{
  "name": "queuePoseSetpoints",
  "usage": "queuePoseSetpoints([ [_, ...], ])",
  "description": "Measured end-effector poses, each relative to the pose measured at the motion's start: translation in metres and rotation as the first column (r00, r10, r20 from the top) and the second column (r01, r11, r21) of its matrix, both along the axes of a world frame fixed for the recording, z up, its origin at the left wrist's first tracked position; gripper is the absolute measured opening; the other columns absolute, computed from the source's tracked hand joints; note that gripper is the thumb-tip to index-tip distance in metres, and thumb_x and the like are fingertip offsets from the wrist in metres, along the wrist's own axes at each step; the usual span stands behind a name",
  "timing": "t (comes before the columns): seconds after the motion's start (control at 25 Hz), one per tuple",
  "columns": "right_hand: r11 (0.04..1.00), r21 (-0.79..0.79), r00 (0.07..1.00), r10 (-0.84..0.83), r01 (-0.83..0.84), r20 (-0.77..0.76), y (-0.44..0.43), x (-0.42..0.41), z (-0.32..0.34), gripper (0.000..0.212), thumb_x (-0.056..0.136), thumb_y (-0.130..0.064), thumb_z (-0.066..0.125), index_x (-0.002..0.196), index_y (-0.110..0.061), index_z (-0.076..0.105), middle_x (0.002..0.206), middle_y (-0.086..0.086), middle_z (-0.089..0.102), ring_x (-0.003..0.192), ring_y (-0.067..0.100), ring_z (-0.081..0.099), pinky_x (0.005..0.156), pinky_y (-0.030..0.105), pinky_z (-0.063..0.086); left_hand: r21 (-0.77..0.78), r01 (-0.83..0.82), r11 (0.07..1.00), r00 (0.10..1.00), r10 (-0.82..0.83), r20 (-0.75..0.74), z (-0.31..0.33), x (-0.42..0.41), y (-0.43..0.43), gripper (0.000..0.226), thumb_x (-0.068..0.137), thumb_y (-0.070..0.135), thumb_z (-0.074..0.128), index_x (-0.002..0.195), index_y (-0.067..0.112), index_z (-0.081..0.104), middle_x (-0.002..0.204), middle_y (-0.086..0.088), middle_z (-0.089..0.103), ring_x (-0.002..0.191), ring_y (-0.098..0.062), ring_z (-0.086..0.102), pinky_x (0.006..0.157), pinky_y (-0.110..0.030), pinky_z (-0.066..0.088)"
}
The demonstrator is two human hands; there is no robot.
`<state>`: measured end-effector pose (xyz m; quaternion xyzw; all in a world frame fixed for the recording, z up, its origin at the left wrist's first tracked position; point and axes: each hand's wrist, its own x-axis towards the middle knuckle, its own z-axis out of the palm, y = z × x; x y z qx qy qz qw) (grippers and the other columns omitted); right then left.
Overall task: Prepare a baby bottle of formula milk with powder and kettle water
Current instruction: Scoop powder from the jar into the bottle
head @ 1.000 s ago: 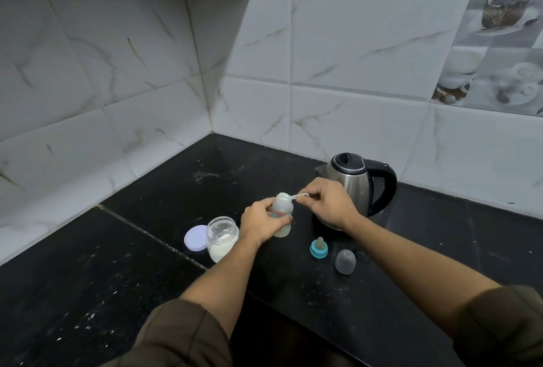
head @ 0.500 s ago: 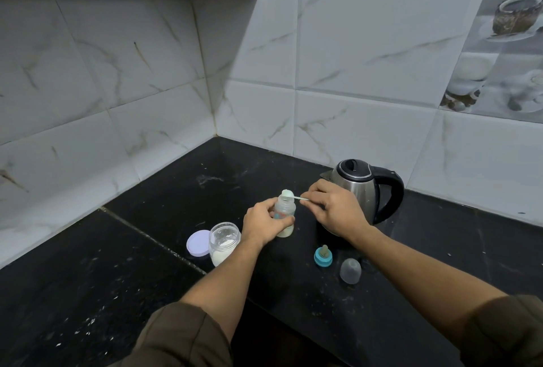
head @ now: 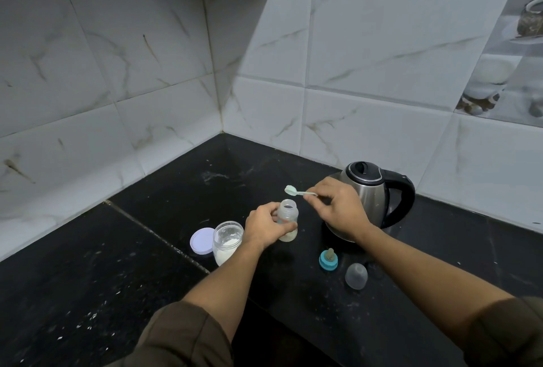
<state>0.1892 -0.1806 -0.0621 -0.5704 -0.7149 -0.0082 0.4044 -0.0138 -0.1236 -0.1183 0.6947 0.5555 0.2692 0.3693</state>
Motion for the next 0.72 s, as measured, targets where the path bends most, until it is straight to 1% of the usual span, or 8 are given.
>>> queuePoseSetpoints([
  [0.08,0.997,-0.064,0.986,-0.048,0.038,-0.159,0.006,0.000,0.003,0.004,0.091,-0.020,0.082,0.087,-0.021,0.084,0.079,-0.005,0.070,0.072,0.008,0.063,0.069,0.025,0.049,-0.027,0.012,1.000,0.999,-0.012,-0.030,-0.008,-0.002,-0.003,0.061,0.056,0.047,0.090,0.113,0.033,0.073,0.092,0.019,0.076,0.089,0.004,0.070,0.091,-0.032,0.059],
  [0.16,0.979,-0.198,0.936,-0.116,0.051,-0.334,0.013,0.001,0.004,0.008,0.091,-0.022,0.082,0.084,-0.027,0.082,0.075,-0.008,0.070,0.066,0.003,0.060,0.066,0.018,0.044,-0.047,0.032,0.998,0.997,-0.036,-0.070,-0.017,-0.004,-0.006,0.059,0.057,0.044,0.091,0.112,0.033,0.073,0.093,0.018,0.075,0.091,0.003,0.070,0.093,-0.032,0.058],
  [0.24,0.952,-0.307,0.879,-0.160,0.016,-0.449,0.018,0.001,0.002,0.011,0.090,-0.022,0.082,0.082,-0.028,0.081,0.067,-0.011,0.068,0.059,0.001,0.054,0.064,0.018,0.042,-0.068,0.049,0.997,0.995,-0.055,-0.088,-0.023,-0.005,-0.008,0.056,0.059,0.040,0.093,0.110,0.033,0.072,0.092,0.018,0.075,0.092,0.002,0.069,0.093,-0.033,0.058],
  [0.32,0.931,-0.366,0.834,-0.197,-0.007,-0.515,0.020,0.001,0.000,0.012,0.091,-0.021,0.082,0.080,-0.027,0.082,0.063,-0.007,0.068,0.058,0.005,0.054,0.062,0.022,0.044,-0.088,0.059,0.994,0.994,-0.067,-0.088,-0.027,-0.005,-0.010,0.055,0.059,0.038,0.094,0.108,0.033,0.071,0.093,0.017,0.075,0.092,0.000,0.069,0.093,-0.034,0.058],
  [0.4,0.917,-0.399,0.816,-0.222,-0.011,-0.533,0.022,0.000,-0.001,0.012,0.091,-0.021,0.081,0.080,-0.026,0.082,0.062,-0.005,0.069,0.057,0.004,0.055,0.061,0.022,0.045,-0.100,0.064,0.993,0.992,-0.074,-0.098,-0.031,-0.005,-0.012,0.056,0.060,0.038,0.095,0.110,0.032,0.069,0.097,0.016,0.075,0.095,-0.004,0.069,0.094,-0.036,0.058],
  [0.48,0.904,-0.426,0.826,-0.232,-0.011,-0.514,0.022,-0.001,-0.002,0.012,0.091,-0.022,0.081,0.079,-0.026,0.082,0.061,-0.006,0.069,0.054,-0.001,0.054,0.060,0.020,0.045,-0.111,0.065,0.992,0.991,-0.077,-0.106,-0.036,-0.006,-0.013,0.059,0.062,0.039,0.095,0.114,0.031,0.068,0.103,0.014,0.074,0.100,-0.007,0.069,0.096,-0.038,0.057],
  [0.6,0.891,-0.454,0.839,-0.226,-0.028,-0.494,0.023,-0.001,-0.002,0.012,0.091,-0.024,0.081,0.079,-0.025,0.082,0.061,-0.006,0.070,0.054,-0.002,0.055,0.062,0.021,0.045,-0.138,0.061,0.988,0.991,-0.076,-0.108,-0.038,-0.006,-0.012,0.064,0.063,0.037,0.095,0.120,0.028,0.067,0.111,0.011,0.074,0.107,-0.010,0.069,0.100,-0.040,0.056],
  [0.72,0.888,-0.460,0.836,-0.238,-0.020,-0.495,0.024,-0.002,0.000,0.011,0.091,-0.025,0.081,0.080,-0.023,0.082,0.062,-0.003,0.071,0.052,-0.002,0.055,0.062,0.021,0.045,-0.148,0.084,0.985,0.980,-0.108,-0.166,-0.033,-0.006,-0.010,0.083,0.062,0.039,0.095,0.137,0.026,0.061,0.124,0.007,0.072,0.120,-0.016,0.065,0.106,-0.040,0.052],
])
